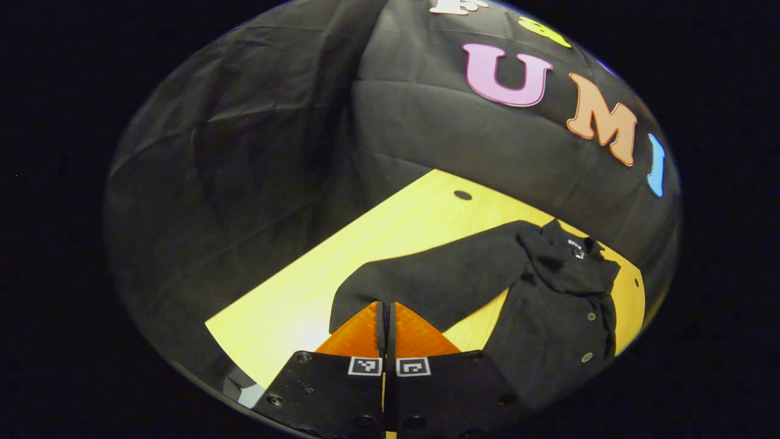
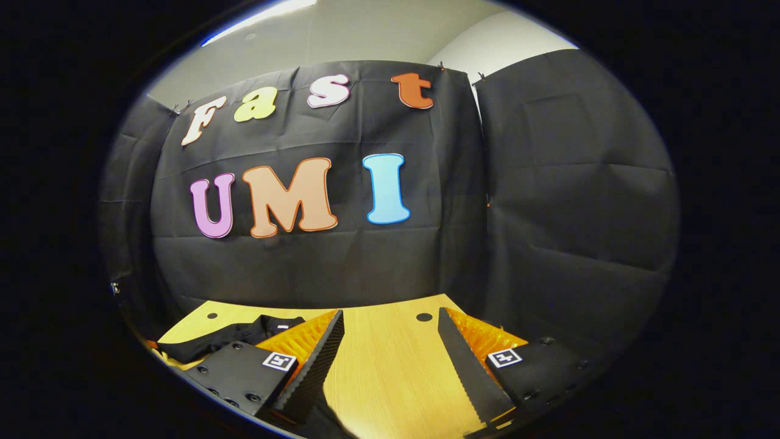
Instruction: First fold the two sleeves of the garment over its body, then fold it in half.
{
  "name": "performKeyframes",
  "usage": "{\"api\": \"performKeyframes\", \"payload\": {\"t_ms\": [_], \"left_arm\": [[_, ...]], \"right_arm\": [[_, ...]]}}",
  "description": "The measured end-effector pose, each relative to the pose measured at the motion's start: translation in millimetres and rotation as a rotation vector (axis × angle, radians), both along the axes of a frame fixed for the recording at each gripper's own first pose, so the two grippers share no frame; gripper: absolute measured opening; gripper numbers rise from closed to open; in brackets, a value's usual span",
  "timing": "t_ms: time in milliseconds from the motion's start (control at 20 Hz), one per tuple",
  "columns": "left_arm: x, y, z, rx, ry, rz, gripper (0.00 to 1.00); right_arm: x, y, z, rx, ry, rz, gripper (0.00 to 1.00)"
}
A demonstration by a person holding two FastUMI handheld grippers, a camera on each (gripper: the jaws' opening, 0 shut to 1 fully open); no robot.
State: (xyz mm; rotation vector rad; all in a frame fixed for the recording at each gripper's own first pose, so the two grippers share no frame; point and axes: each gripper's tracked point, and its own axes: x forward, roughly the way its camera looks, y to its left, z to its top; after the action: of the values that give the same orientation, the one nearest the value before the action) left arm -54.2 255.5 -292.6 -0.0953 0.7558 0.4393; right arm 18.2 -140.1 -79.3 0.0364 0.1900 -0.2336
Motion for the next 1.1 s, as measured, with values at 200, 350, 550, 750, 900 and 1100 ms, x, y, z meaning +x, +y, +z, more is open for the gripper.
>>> {"api": "performKeyframes", "payload": {"t_ms": [200,350,550,750,900,1100], "left_arm": [[43,-24,36,0.023,-0.063,-0.101,0.00],[82,-54,57,-0.004,-0.129,-0.160,0.00],[126,-98,72,-0.020,-0.192,-0.245,0.00],[169,-156,73,-0.042,-0.224,-0.347,0.00],[197,-201,66,-0.067,-0.235,-0.423,0.00],[225,-266,49,-0.086,-0.235,-0.528,0.00]], "right_arm": [[-7,-11,-7,0.016,0.004,-0.024,0.98],[-14,-21,-13,0.015,0.010,-0.051,0.98],[-25,-40,-15,0.021,0.010,-0.086,0.98],[-36,-61,-17,0.014,0.005,-0.140,0.98],[-46,-72,-17,0.014,0.006,-0.168,0.98],[-62,-84,-19,-0.008,0.019,-0.202,0.95]]}}
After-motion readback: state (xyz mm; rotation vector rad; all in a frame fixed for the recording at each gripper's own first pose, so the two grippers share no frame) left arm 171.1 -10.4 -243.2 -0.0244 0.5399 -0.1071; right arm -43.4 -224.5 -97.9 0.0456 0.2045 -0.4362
